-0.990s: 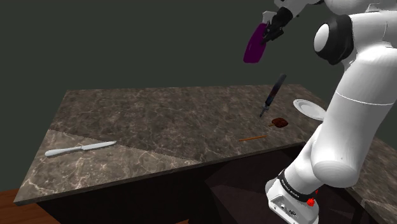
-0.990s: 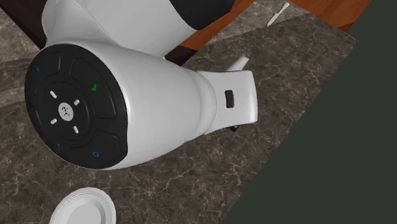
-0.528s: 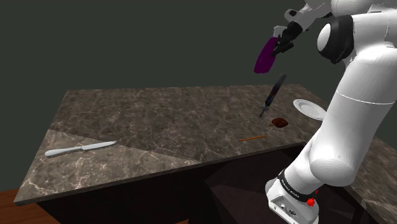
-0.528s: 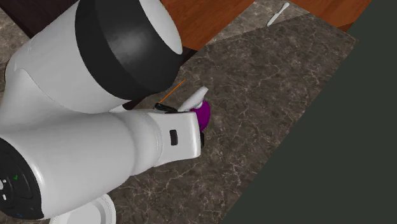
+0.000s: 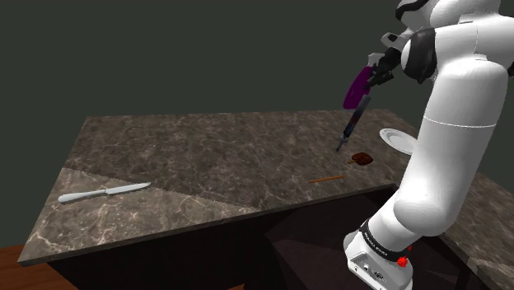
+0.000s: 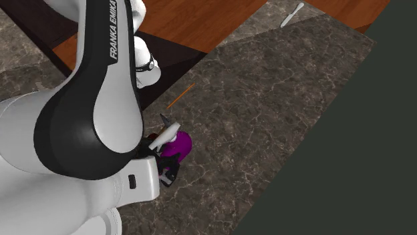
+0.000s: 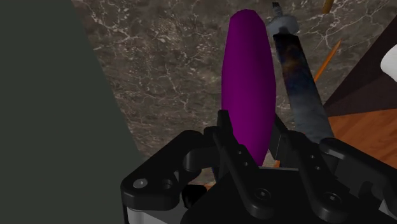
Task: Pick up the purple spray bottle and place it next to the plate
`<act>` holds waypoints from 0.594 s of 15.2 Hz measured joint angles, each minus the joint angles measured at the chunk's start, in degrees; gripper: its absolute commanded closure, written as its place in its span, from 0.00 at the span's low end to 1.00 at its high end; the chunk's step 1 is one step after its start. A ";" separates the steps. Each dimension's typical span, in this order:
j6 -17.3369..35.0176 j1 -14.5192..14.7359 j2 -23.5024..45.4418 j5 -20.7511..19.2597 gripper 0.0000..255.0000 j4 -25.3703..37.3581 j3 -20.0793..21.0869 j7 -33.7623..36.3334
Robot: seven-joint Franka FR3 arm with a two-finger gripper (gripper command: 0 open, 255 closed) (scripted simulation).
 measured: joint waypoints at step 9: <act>-1.51 -15.27 9.60 2.55 1.00 2.66 3.22 -13.13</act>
